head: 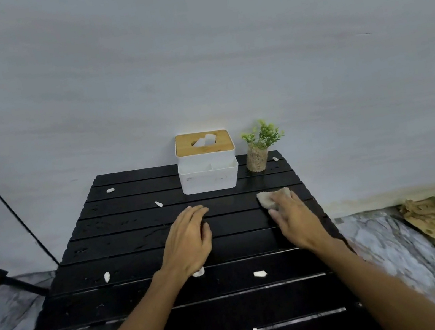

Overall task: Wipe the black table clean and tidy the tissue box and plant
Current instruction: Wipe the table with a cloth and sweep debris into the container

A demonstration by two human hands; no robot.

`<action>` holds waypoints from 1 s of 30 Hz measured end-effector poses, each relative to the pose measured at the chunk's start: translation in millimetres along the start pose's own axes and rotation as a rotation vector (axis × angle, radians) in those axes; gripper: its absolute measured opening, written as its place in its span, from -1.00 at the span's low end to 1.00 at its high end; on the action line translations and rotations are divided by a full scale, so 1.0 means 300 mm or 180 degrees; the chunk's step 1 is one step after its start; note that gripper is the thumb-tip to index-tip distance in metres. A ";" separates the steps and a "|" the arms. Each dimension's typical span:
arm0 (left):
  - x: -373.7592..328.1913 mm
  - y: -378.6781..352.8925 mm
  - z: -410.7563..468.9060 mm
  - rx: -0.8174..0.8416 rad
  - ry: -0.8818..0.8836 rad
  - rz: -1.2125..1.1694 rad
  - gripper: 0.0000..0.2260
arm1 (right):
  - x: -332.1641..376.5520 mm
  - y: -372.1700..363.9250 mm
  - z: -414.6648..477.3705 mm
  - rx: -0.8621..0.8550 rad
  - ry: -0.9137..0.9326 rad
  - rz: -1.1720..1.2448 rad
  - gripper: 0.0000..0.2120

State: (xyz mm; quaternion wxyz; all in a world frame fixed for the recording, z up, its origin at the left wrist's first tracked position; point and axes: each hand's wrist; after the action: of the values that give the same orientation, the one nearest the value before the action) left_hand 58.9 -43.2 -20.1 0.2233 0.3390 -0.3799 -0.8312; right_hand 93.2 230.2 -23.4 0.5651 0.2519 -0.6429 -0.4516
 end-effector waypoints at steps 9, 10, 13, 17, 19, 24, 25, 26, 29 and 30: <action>-0.165 -0.210 0.301 0.0056 0.0134 -0.0725 -0.59 | -0.060 -0.068 0.037 -0.0355 -0.0066 -0.0815 -0.42; -0.172 -0.237 0.331 0.0057 0.0184 -0.0813 -0.59 | -0.064 -0.065 0.033 -0.0376 -0.0080 -0.0785 -0.43; -0.181 -0.306 0.411 -0.0024 0.0315 -0.0990 -0.58 | -0.090 -0.063 0.020 -0.0451 -0.0122 -0.0746 -0.43; -0.158 -0.383 0.504 -0.0161 0.0498 -0.1060 -0.56 | -0.127 -0.057 0.013 -0.0450 -0.0084 -0.0797 -0.46; -0.138 -0.420 0.541 -0.0267 0.0548 -0.1110 -0.56 | -0.132 -0.055 0.015 -0.0406 -0.0081 -0.0773 -0.45; -0.118 -0.479 0.606 -0.0704 0.0648 -0.1253 -0.65 | -0.125 -0.054 0.013 -0.0423 -0.0015 -0.0648 -0.43; -0.116 -0.488 0.617 -0.0793 0.0696 -0.1286 -0.66 | -0.124 -0.053 0.014 -0.0480 -0.0001 -0.0636 -0.44; -0.112 -0.498 0.628 -0.0862 0.0748 -0.1324 -0.65 | -0.123 -0.054 0.014 -0.0542 0.0019 -0.0644 -0.45; -0.099 -0.520 0.658 -0.0991 0.0870 -0.1390 -0.61 | -0.127 -0.060 0.011 -0.0618 0.0079 -0.0657 -0.47; -0.097 -0.522 0.667 -0.1014 0.0906 -0.1397 -0.60 | -0.129 -0.062 0.011 -0.0645 0.0085 -0.0645 -0.49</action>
State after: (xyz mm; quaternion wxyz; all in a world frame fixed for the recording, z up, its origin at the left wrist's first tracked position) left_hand -86.0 166.9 -34.8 0.1397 0.4868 -0.1275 -0.8528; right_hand 95.7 254.6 -58.6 0.5476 0.2632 -0.5577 -0.5655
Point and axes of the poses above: each hand's wrist, its own z-axis towards the middle knuckle, its own y-axis out of the back of the hand, x = y × z, and after that the axes turned 13 degrees about -y, right-handed
